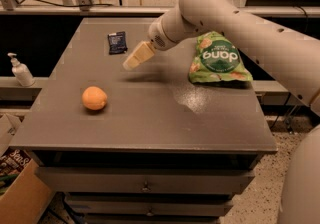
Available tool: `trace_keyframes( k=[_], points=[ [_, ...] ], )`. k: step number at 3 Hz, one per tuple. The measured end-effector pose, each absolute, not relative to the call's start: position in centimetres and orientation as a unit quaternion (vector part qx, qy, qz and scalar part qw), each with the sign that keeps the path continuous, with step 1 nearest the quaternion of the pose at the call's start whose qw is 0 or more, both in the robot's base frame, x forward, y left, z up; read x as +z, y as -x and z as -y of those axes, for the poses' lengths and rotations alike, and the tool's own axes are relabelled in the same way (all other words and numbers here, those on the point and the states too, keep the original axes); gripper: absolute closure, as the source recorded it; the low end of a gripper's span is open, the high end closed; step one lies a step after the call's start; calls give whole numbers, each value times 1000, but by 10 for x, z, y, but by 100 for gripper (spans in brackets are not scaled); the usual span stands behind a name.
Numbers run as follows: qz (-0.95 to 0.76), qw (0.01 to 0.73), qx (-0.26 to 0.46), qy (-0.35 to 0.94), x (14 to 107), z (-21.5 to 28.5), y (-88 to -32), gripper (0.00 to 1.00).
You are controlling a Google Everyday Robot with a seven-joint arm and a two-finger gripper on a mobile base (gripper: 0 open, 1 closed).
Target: Pick rxbar blueberry
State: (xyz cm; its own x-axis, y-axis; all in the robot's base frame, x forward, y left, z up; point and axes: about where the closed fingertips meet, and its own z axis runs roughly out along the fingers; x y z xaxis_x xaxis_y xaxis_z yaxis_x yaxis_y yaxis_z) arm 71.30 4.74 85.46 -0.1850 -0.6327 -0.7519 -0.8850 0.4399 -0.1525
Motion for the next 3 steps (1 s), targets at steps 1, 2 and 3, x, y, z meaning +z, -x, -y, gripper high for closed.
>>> trace_keyframes(
  k=[1, 2, 3],
  points=[
    [-755, 413, 158, 484, 849, -56, -740, 0],
    [-757, 430, 160, 465, 847, -69, -764, 0],
    [-759, 436, 167, 455, 842, -86, -778, 0]
  ],
)
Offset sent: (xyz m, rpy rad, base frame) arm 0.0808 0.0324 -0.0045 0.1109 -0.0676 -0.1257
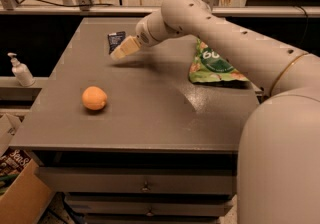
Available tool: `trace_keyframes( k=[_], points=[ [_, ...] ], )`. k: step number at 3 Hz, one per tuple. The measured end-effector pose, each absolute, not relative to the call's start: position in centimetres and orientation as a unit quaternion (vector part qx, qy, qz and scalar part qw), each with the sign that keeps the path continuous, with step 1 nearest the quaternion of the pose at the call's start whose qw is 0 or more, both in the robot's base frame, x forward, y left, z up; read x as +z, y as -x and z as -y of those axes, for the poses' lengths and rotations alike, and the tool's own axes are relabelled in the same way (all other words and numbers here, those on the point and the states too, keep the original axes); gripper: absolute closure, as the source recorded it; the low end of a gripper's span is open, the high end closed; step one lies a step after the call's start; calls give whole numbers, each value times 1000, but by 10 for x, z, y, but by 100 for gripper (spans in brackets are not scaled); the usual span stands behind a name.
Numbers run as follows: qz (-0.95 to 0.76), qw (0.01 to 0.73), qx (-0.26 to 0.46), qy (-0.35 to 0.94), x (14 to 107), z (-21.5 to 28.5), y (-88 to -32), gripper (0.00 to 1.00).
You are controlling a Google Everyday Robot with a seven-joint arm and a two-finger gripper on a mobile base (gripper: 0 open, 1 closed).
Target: Pick rxbar blueberry
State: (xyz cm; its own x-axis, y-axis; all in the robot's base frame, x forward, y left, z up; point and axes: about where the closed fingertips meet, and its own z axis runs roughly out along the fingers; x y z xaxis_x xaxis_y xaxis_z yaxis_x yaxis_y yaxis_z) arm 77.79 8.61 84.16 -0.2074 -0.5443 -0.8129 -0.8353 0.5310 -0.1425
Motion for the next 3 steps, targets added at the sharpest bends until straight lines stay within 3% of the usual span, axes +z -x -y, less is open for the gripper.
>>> trace_keyframes(
  k=[2, 3],
  points=[
    [-764, 436, 182, 439, 829, -114, -793, 0],
    [-766, 434, 183, 436, 825, -120, -794, 16]
  ],
)
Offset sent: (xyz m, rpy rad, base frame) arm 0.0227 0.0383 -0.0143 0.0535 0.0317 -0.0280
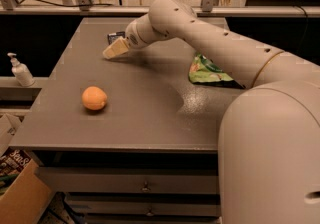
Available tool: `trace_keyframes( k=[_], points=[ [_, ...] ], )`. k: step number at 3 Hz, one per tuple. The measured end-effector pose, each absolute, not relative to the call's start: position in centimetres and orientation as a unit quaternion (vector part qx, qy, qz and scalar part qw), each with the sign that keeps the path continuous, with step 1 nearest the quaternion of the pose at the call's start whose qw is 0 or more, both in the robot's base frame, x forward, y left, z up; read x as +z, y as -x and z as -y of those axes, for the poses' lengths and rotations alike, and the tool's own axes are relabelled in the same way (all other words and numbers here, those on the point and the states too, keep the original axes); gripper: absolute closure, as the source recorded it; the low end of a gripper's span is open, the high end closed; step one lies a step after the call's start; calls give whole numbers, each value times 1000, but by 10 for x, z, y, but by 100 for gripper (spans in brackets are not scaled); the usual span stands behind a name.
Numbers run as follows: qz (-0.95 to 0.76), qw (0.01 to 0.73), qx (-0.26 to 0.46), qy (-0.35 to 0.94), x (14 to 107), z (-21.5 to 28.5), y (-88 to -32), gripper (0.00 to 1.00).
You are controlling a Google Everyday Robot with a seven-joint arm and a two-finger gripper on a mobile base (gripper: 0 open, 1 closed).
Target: Pick rxbar blueberry
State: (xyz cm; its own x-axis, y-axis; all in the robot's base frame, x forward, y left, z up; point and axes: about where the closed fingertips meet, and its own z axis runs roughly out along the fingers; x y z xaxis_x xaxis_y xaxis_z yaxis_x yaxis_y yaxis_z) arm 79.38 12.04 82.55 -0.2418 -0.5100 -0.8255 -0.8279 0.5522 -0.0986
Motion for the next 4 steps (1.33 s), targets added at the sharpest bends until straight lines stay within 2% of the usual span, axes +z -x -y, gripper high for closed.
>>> trace_keyframes(
  k=[3, 4],
  points=[
    [-776, 431, 176, 425, 822, -101, -782, 86],
    [-774, 437, 173, 424, 829, -90, -778, 100]
  ],
)
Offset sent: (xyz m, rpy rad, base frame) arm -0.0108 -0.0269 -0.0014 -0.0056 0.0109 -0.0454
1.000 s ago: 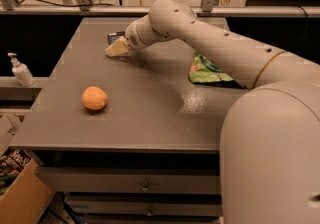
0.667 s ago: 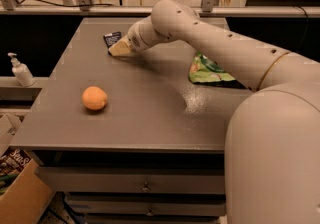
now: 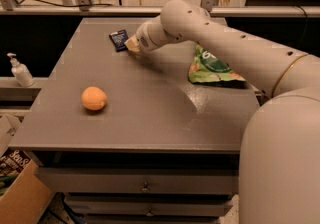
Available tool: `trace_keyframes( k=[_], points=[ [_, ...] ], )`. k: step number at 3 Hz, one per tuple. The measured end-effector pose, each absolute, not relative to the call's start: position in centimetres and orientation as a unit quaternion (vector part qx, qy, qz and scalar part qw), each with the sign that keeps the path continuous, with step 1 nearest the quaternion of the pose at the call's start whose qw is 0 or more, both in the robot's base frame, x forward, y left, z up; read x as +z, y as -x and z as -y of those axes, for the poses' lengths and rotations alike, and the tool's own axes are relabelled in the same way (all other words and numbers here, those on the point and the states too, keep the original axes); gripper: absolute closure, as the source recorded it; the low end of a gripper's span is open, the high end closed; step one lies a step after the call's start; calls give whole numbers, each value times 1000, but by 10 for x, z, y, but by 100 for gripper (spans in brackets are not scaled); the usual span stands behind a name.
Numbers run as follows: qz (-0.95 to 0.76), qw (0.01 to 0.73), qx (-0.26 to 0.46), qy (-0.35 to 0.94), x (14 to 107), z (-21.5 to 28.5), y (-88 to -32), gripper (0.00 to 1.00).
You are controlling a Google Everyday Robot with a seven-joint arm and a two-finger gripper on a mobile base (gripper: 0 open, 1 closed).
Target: Pick rxbar blueberry
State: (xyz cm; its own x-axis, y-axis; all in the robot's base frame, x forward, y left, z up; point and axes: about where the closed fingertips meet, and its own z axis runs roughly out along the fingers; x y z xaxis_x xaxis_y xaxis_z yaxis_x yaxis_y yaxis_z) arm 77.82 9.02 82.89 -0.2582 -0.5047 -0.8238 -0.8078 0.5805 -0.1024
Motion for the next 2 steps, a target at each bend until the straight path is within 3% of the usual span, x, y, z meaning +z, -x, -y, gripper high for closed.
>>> trace_keyframes(
  k=[2],
  points=[
    [-764, 452, 171, 427, 850, -76, -768, 100]
  ],
)
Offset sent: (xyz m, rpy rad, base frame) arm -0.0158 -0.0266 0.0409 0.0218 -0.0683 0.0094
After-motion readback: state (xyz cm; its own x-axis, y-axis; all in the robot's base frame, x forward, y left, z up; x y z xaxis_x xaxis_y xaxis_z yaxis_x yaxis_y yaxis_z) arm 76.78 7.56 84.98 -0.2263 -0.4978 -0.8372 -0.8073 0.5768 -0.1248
